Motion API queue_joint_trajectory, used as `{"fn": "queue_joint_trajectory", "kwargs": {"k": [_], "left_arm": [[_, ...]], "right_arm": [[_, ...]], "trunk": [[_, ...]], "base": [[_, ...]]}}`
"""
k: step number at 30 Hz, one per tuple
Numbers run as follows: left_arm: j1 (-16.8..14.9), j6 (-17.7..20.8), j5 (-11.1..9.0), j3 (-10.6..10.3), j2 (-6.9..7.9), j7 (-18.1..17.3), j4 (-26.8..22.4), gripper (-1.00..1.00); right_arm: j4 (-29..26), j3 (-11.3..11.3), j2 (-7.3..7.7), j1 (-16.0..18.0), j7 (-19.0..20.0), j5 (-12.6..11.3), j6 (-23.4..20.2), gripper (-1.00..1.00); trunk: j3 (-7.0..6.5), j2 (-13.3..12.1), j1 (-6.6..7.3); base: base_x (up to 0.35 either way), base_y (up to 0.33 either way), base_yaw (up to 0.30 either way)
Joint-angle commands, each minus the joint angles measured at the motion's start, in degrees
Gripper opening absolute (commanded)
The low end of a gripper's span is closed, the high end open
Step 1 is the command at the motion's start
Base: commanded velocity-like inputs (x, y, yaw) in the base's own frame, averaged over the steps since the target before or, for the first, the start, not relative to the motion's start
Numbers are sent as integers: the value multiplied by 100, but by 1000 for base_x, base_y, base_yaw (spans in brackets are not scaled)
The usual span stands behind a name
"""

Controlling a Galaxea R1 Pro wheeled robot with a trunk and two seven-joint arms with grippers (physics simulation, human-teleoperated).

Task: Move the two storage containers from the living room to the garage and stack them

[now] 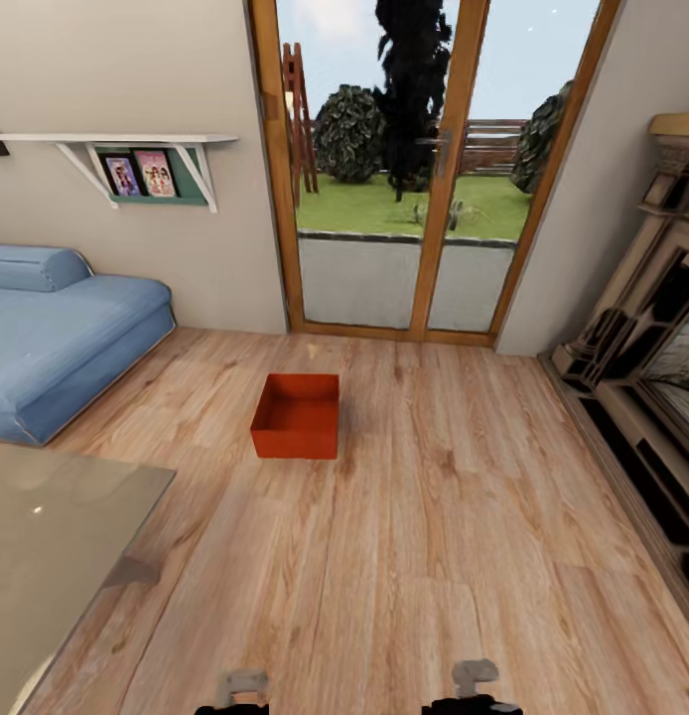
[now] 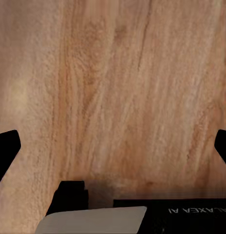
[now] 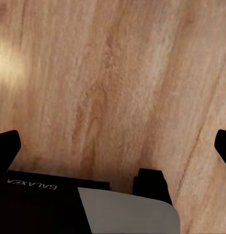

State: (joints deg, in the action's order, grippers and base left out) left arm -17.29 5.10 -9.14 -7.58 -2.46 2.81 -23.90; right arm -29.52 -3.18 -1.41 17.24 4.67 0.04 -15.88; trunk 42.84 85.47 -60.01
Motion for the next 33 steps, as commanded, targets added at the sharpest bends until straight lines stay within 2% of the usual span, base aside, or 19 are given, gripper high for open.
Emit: {"fn": "queue_joint_trajectory", "kwargs": {"k": [1,4,5,8,10,13,16,18,20,22,24,25,26,29,33], "left_arm": [[-60,147,-63,-41,16,27,-109,100],[-316,407,-60,-37,38,29,-311,100],[-457,473,-48,-31,46,30,-354,100],[-697,504,-39,-20,130,44,-379,100],[-821,472,-68,-9,400,58,-384,100],[-876,419,-208,-3,628,51,-397,100],[-930,395,-322,-6,761,67,-456,100],[-982,402,-345,-6,785,55,-518,100],[-1081,616,-368,-2,785,47,-1173,100],[-1102,877,-371,-4,781,49,-1670,100],[-1122,1453,-379,-6,782,53,-2698,100],[-1122,1453,-379,-6,782,53,-2698,100],[-1127,1680,-373,-8,780,56,-3095,100],[-1132,1928,-349,-7,781,68,-3508,100],[-1137,2054,-344,-9,796,58,-3684,100]], "right_arm": [[-88,-5,-39,66,-2,13,-116,100],[-237,-6,-178,298,-179,37,-298,100],[-273,-8,-238,374,-366,43,-341,100],[-315,-13,-313,479,-680,48,-356,100],[-327,-14,-343,543,-827,49,-352,100],[-338,-15,-363,577,-902,53,-344,100],[-344,-10,-365,779,-945,58,-367,100],[-347,-9,-362,906,-952,61,-385,100],[-381,-7,-357,1174,-951,64,-423,100],[-401,-7,-363,1282,-950,67,-485,100],[-488,-12,-378,1470,-954,68,-833,100],[-488,-12,-378,1470,-954,68,-833,100],[-559,-13,-383,1522,-955,64,-979,100],[-705,-20,-402,1577,-956,68,-1144,100],[-782,-61,-417,1606,-958,72,-1229,100]], "trunk": [[7,2,-3],[7,2,-3],[7,2,-3],[7,2,-3],[7,2,-3],[7,2,-3],[7,2,-3],[7,2,-3],[7,2,-3],[7,2,-3],[7,2,-3],[7,2,-3],[7,2,-3],[7,2,-3],[7,2,-3]], "base": [[339,96,0],[339,102,0],[338,111,0],[337,119,0],[336,127,0],[336,130,0],[334,131,0],[303,126,0],[223,101,0],[194,90,0],[167,82,0],[162,81,0],[153,79,0],[141,78,0],[136,76,0]]}}
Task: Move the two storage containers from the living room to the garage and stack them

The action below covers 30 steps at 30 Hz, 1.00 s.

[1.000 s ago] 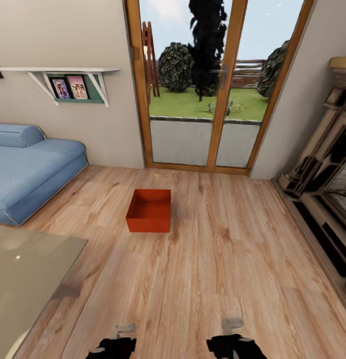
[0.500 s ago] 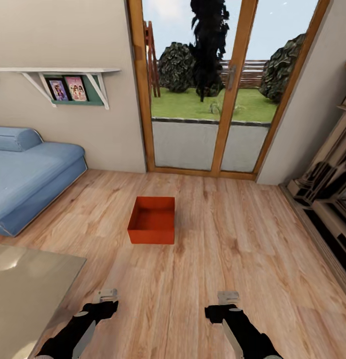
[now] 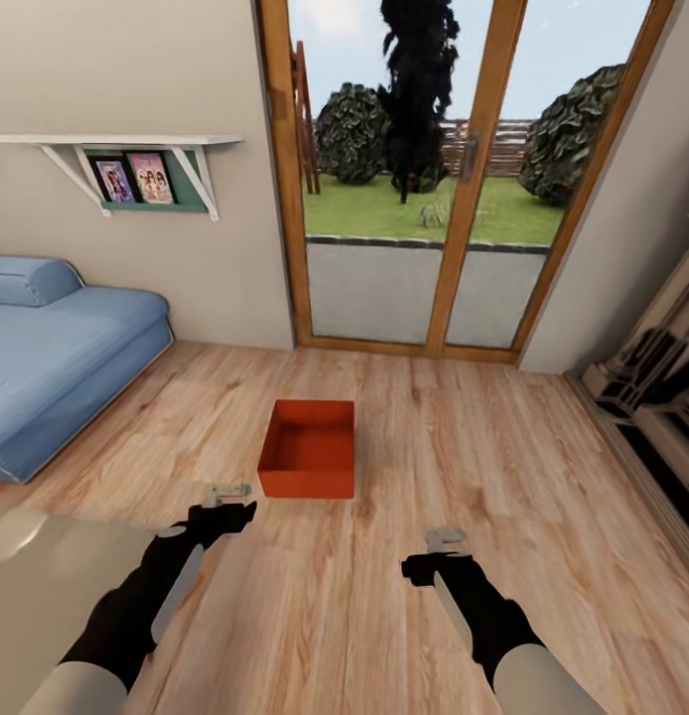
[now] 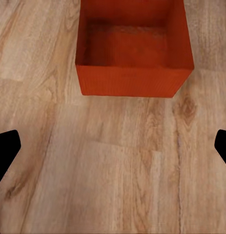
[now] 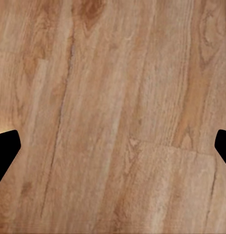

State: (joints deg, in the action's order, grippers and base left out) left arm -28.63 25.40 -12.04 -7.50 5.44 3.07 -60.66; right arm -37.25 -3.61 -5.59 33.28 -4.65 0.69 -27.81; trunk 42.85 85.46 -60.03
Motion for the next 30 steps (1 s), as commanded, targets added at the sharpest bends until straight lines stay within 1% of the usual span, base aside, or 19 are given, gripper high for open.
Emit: {"fn": "queue_joint_trajectory", "kwargs": {"k": [1,4,6,11,13,20,26,30], "left_arm": [[-5,37,-50,-16,6,33,-4,100],[-13,99,-46,-14,32,9,30,100],[-12,108,-43,-14,40,2,41,100],[-10,84,-13,-51,12,26,269,100],[-11,104,-5,-38,28,17,326,100],[-11,121,1,-28,47,11,364,100],[-11,118,7,-56,23,22,376,100],[-11,116,9,-51,9,26,382,100]], "right_arm": [[-15,-34,0,4,-25,5,-42,100],[-31,-110,-1,10,-11,-5,-54,100],[-36,-121,1,11,-3,-6,-49,100],[-51,-142,5,12,22,-14,-28,100],[-53,-149,5,12,29,-19,-19,100],[-54,-157,1,12,47,-25,4,100],[-54,-157,4,12,51,-27,6,100],[-55,-158,5,12,51,-26,6,100]], "trunk": [[5,2,-1],[5,2,-1],[5,2,-1],[5,2,-1],[5,2,-1],[5,2,-1],[5,2,-1],[5,2,-1]], "base": [[171,80,0],[246,92,0],[292,104,0],[312,126,0],[320,137,0],[322,139,-10],[324,127,-175],[334,40,-95]]}}
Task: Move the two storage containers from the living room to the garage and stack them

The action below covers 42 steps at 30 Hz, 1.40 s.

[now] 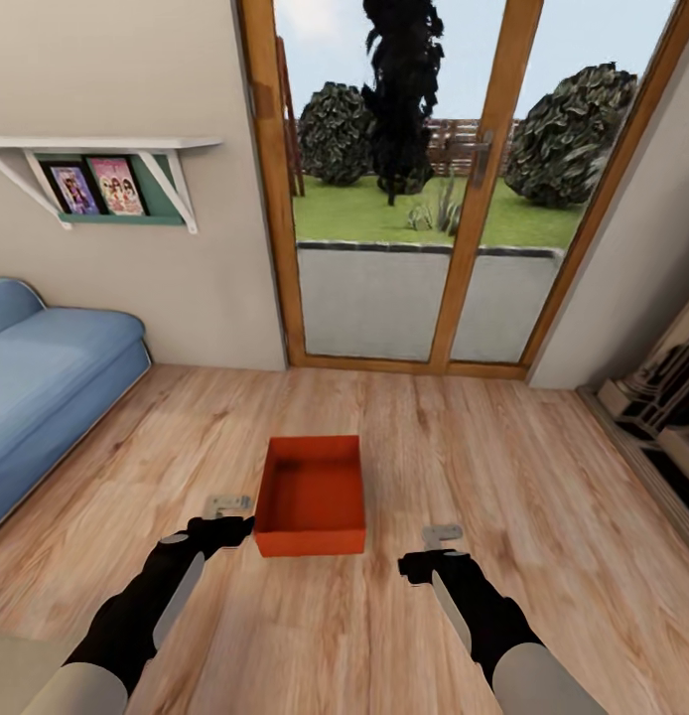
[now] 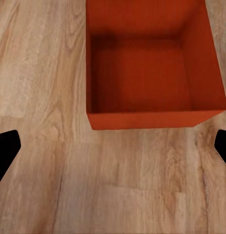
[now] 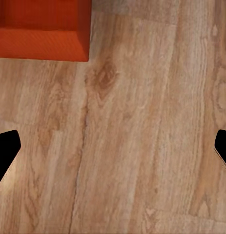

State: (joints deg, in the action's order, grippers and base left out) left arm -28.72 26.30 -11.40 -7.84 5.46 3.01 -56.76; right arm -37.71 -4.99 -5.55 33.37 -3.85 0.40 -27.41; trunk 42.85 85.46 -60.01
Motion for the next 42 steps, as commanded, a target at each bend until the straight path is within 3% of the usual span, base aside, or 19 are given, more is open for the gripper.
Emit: {"fn": "queue_joint_trajectory", "kwargs": {"k": [1,21,42], "left_arm": [[-2,25,-55,-13,5,30,-7,100],[-2,24,-75,9,4,9,-25,100],[-9,32,-83,18,14,18,129,100]], "right_arm": [[-8,-19,2,2,-28,3,-33,100],[-8,-108,1,2,-28,3,-37,100],[-1,-109,-7,2,-86,3,-86,100]], "trunk": [[5,2,-3],[5,2,-3],[5,2,-3]], "base": [[339,-22,-46],[328,1,-4],[77,35,0]]}}
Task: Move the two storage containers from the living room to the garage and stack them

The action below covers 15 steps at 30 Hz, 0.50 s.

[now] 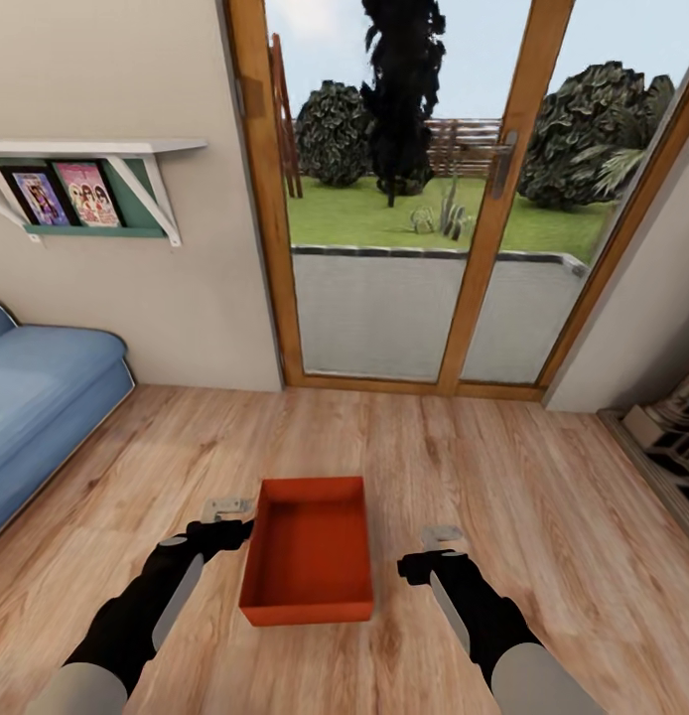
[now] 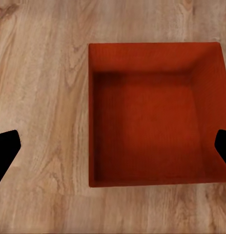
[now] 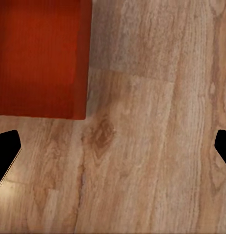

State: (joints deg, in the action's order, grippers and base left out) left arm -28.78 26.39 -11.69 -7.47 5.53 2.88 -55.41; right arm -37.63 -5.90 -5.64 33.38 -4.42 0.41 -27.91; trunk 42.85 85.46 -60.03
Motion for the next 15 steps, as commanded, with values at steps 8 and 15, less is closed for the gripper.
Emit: {"fn": "queue_joint_trajectory", "kwargs": {"k": [8,15], "left_arm": [[-13,3,-73,-20,2,57,357,100],[-14,-5,-83,-18,-9,69,437,100]], "right_arm": [[-8,-22,3,2,-18,8,-42,100],[-9,-33,-3,2,-5,11,-45,100]], "trunk": [[5,2,-2],[8,2,-2]], "base": [[170,119,0],[108,30,5]]}}
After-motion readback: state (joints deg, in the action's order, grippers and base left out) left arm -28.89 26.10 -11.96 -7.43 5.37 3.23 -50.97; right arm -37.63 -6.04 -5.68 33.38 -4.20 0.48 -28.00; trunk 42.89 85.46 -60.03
